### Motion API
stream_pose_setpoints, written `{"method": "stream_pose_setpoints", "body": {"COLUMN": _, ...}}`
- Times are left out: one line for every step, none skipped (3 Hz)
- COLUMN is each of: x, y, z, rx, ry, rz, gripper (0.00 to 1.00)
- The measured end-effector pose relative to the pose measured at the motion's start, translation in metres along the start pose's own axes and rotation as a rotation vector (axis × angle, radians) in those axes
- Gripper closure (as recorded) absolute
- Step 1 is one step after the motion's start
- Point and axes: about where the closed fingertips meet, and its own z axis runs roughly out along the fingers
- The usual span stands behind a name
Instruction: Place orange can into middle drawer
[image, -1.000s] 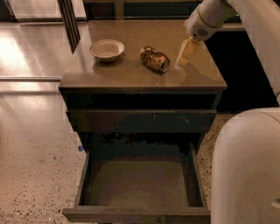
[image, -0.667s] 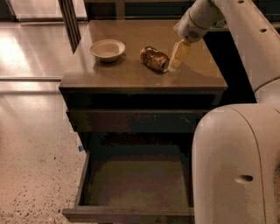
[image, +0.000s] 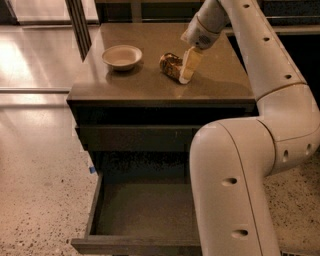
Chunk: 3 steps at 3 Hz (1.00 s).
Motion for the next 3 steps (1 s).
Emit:
{"method": "stream_pose_setpoints", "body": {"x": -0.006, "y": -0.002, "z": 0.015, "rx": -0.011, "ry": 0.005, "rz": -0.009, "gripper": 0.00}}
{"method": "stream_pose_setpoints", "body": {"x": -0.015, "y": 0.012, "z": 0.048, "rx": -0.103, "ry": -0.013, "rz": -0.013, "gripper": 0.00}}
{"method": "stream_pose_setpoints", "body": {"x": -0.015, "y": 0.012, "z": 0.048, "rx": -0.103, "ry": -0.013, "rz": -0.013, "gripper": 0.00}}
